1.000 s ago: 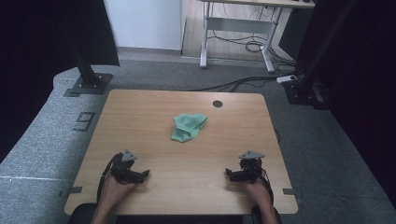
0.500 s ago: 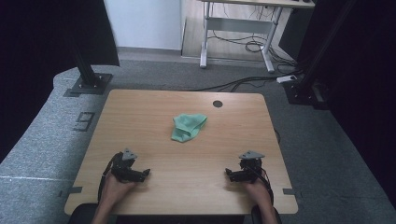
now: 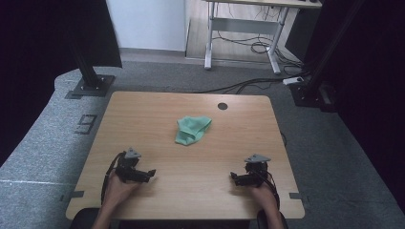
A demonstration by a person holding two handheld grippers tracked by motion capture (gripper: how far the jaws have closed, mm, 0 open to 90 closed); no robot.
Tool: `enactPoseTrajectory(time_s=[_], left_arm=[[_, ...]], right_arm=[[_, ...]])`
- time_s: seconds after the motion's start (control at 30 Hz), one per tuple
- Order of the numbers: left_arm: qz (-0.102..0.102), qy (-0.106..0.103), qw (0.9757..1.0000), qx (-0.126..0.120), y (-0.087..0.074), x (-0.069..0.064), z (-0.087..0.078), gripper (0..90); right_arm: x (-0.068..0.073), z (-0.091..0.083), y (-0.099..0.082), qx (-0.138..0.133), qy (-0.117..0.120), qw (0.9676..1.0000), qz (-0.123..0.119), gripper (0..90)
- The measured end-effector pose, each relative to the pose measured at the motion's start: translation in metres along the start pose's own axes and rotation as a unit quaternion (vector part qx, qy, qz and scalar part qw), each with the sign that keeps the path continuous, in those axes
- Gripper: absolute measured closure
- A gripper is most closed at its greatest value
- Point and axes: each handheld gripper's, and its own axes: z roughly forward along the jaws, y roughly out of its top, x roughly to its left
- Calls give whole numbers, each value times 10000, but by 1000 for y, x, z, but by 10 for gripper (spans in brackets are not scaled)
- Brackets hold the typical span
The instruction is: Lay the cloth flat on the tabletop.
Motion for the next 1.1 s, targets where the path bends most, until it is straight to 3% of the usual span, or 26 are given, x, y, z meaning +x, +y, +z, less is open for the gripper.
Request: enactPoseTrajectory(time_s=[0.13,0.47,0.83,1.0,1.1], left_arm=[[131,-82,9999,-3,10,-6,3,0],[221,-111,9996,-116,35,-12,7,11],[426,-260,9985,-206,63,-16,21,137],[498,-266,9981,-227,72,-18,27,145],[642,-249,9973,-251,83,-21,31,161]], right_arm=[[0,0,0,1,0,10000,0,0],[0,0,0,0,-2,10000,1,0],[0,0,0,-4,-4,10000,-5,0],[0,0,0,-4,-4,10000,-6,0],[0,1,0,-4,0,10000,-9,0]])
